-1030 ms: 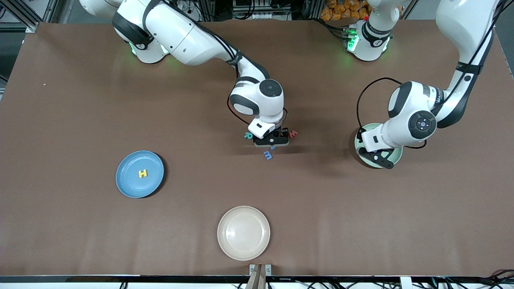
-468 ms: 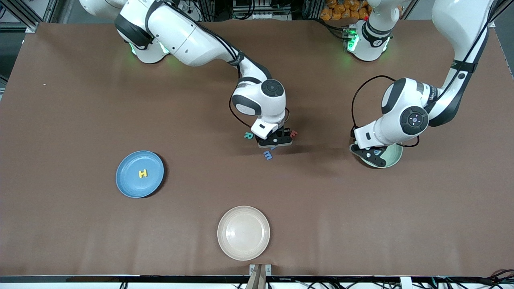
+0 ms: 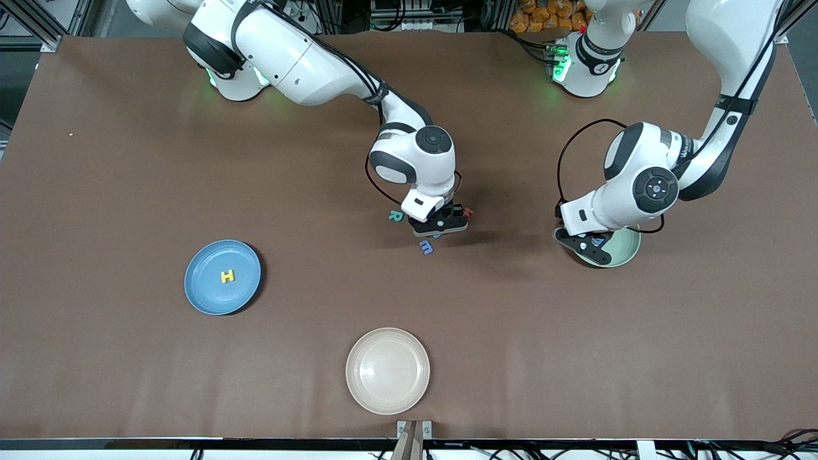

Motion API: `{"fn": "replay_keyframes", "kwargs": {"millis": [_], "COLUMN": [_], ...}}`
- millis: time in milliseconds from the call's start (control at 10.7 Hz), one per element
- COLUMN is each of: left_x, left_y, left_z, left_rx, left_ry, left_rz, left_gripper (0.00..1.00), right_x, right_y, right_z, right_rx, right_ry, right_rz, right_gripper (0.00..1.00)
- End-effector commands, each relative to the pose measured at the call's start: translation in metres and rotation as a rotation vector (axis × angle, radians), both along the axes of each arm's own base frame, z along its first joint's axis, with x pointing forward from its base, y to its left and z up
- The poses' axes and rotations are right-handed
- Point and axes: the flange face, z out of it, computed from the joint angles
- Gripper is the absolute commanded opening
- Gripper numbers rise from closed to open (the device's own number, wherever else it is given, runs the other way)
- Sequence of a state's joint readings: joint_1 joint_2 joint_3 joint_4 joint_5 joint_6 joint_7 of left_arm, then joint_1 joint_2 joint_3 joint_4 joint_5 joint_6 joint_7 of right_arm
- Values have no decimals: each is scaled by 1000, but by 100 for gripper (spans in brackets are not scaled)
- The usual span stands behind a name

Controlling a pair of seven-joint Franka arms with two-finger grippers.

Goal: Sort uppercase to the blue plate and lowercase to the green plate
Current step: 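Grasp the blue M with the right gripper while the left gripper withdraws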

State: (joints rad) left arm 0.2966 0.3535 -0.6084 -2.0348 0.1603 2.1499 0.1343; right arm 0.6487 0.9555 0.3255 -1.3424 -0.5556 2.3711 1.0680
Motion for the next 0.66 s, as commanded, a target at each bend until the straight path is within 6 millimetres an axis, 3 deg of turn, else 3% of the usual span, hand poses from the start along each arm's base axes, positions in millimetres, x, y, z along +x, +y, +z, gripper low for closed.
{"fn": "replay_keyframes", "kwargs": {"millis": [0,187,375,562], "left_x": [-5,-10,-13,-12], "left_y": [-13,-30,-45,-50], "left_z": [14,17,20,22], "left_rx": [-5,-14,-29,-34], "left_ry": [-12,-15,-20,-23], "left_rz": [24,-1,-27,-33], "left_gripper": [44,44,44,44], "right_x": [1,7,19,44], "right_y": [4,2,-5,-32], "right_z": [-12,1,39,79], "right_rx": [-1,7,10,-5], "right_ry": [-11,-14,-21,23], "right_rz": [21,3,-33,-78], "right_gripper": [1,0,0,0]}}
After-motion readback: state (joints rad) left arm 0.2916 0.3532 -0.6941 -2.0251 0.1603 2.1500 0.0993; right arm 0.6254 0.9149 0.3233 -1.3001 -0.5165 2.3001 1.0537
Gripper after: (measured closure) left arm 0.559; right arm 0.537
